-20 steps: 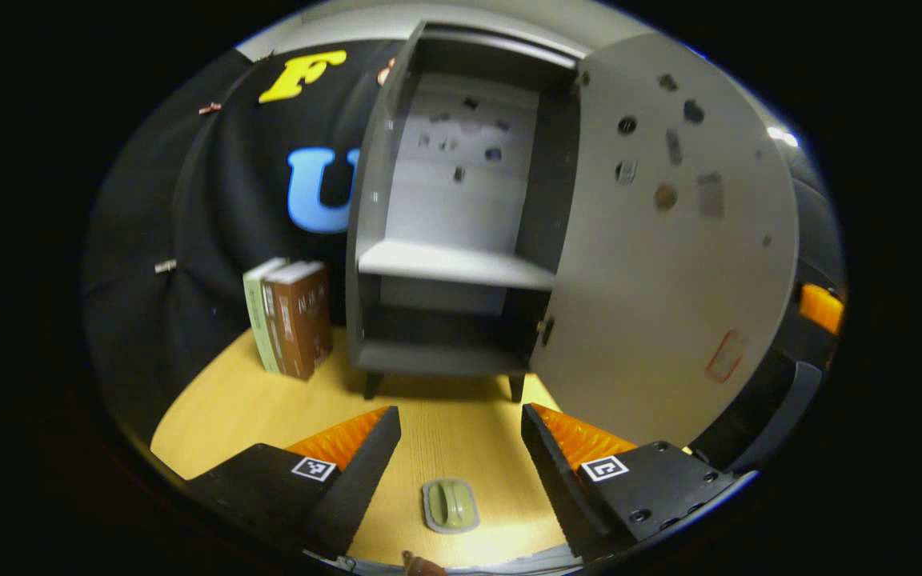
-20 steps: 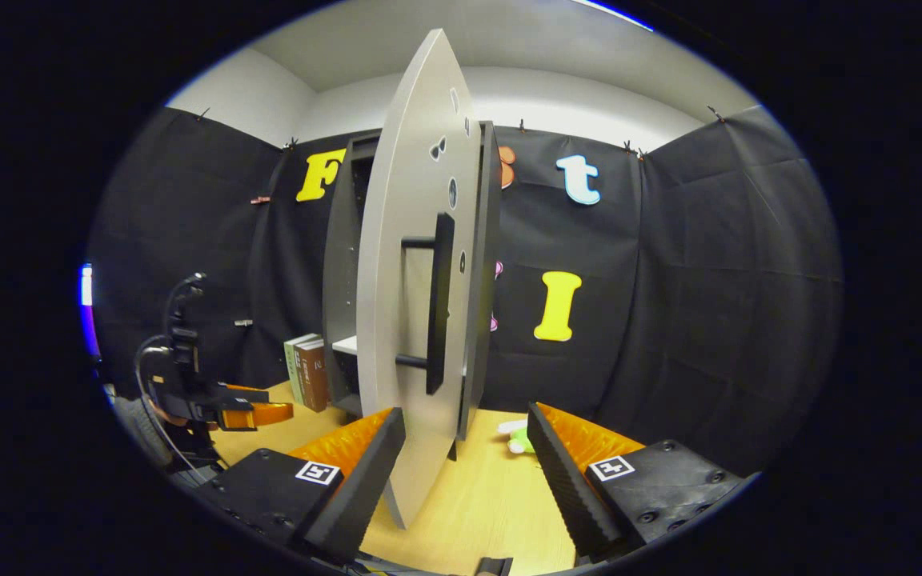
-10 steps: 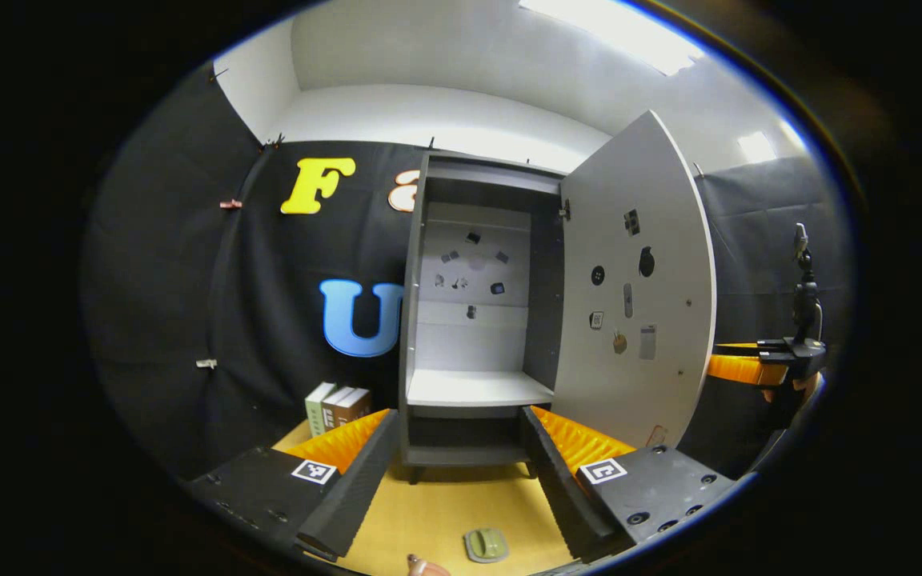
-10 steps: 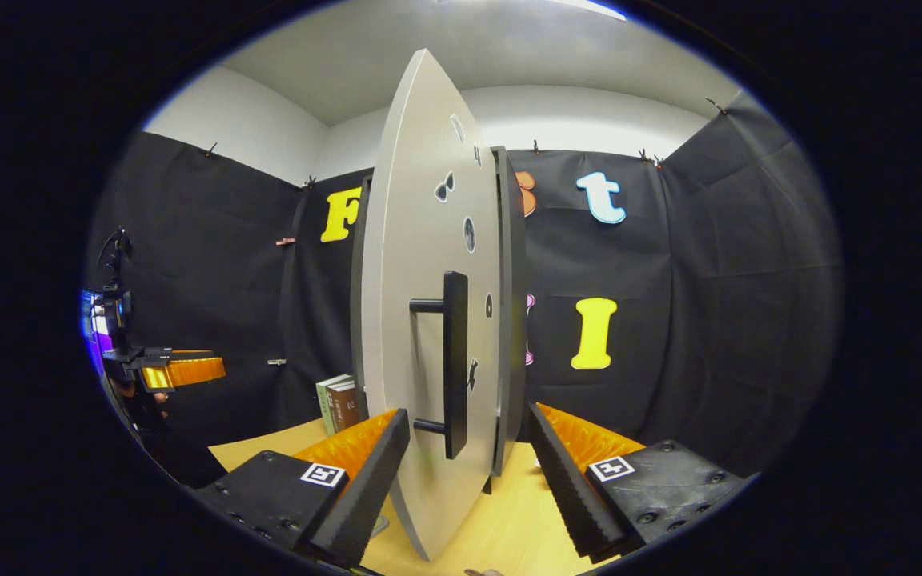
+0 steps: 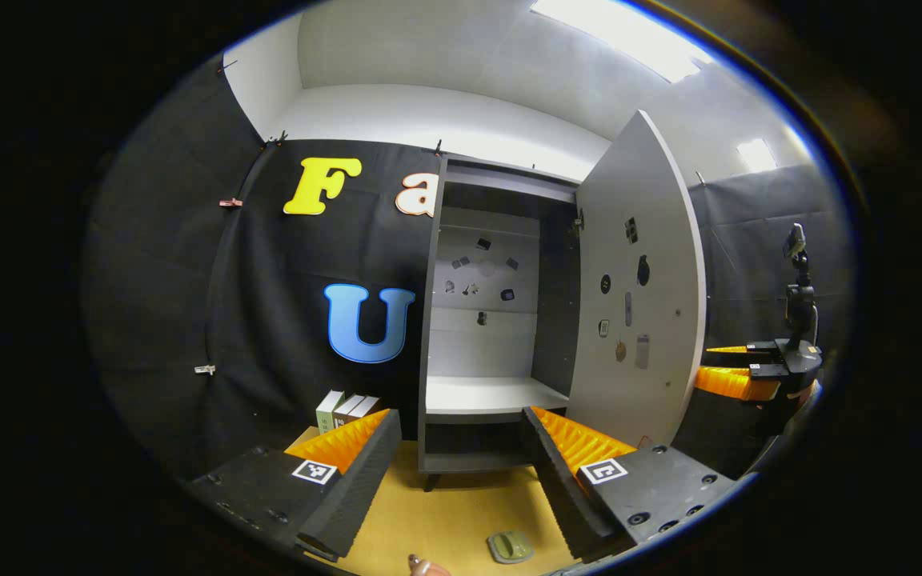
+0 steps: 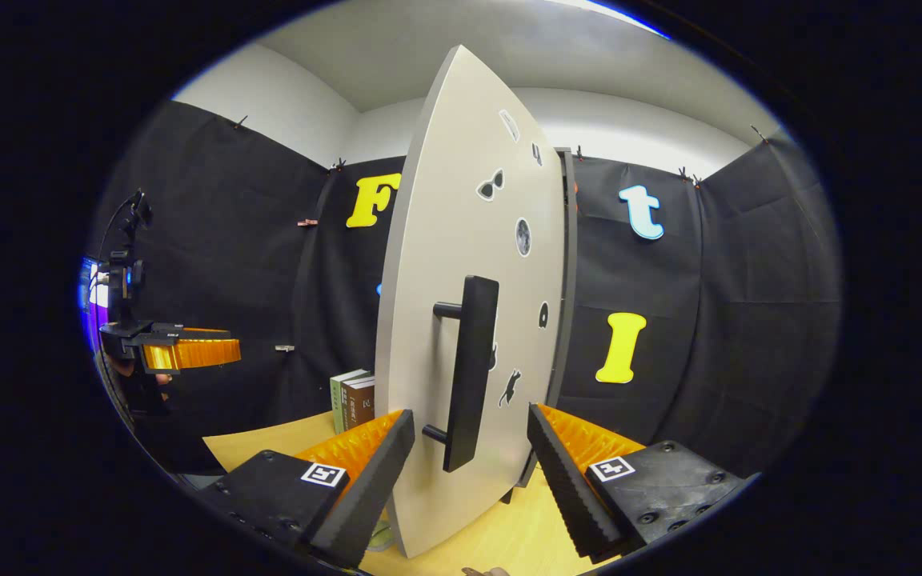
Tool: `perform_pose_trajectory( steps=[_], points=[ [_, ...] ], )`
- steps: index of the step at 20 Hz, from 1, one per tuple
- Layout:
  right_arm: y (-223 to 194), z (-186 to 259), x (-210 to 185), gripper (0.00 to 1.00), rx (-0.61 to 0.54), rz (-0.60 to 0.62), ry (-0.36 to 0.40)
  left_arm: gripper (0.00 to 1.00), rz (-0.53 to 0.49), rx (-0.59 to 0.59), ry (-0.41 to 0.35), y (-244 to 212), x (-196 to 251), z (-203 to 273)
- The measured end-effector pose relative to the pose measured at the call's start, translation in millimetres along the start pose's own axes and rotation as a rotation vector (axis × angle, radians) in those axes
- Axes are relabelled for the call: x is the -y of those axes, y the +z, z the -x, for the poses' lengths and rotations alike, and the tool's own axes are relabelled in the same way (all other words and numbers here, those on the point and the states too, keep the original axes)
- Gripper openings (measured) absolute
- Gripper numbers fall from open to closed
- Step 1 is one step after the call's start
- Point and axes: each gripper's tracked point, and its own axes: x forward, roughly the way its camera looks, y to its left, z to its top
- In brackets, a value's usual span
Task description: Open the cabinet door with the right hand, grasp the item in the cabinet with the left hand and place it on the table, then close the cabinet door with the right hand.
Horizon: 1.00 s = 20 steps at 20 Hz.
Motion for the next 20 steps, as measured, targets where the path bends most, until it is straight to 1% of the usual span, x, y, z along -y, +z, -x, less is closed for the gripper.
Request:
perform_pose_trajectory(
  steps=[3,6,7,8,9,10,11,13,15,16,18,19,20],
  points=[
    [-4,-35,-30,0.94,-0.021,0.048,-0.046,0.92,-0.039,-0.010,-0.024,0,-35,-5],
    [-7,-69,-70,0.94,-0.030,0.027,-0.051,0.92,-0.035,-0.025,-0.038,-5,-68,-4],
    [-7,-74,-76,0.95,-0.033,0.020,-0.056,0.92,-0.028,-0.034,-0.036,-6,-79,-3],
    [-5,-76,-82,0.97,-0.030,0.013,-0.058,0.95,-0.024,-0.039,-0.033,-8,-91,-3],
    [-2,-78,-89,0.97,-0.021,0.000,-0.055,0.92,-0.023,-0.043,-0.033,-9,-100,-4],
    [-1,-78,-95,0.97,-0.012,-0.014,-0.057,0.92,-0.023,-0.044,-0.035,-7,-107,-6],
    [0,-75,-97,0.97,-0.006,-0.022,-0.063,0.95,-0.026,-0.045,-0.042,-7,-109,-8],
    [-2,-64,-85,0.97,-0.004,-0.008,-0.108,0.95,-0.032,-0.046,-0.052,-6,-110,-16],
    [-5,-50,-62,0.97,-0.014,0.028,-0.180,0.95,-0.019,-0.041,-0.056,-3,-103,-28],
    [-6,-39,-49,0.97,-0.021,0.045,-0.217,0.92,-0.005,-0.040,-0.062,-1,-94,-32],
    [-2,-23,-25,0.97,-0.022,0.058,-0.299,0.92,0.016,-0.025,-0.072,-1,-69,-34],
    [-3,-15,-15,0.97,-0.025,0.051,-0.334,0.95,0.016,-0.021,-0.073,-1,-58,-36],
    [-2,-10,-10,0.98,-0.021,0.042,-0.352,0.95,0.014,-0.023,-0.077,-1,-45,-40]
  ],
)
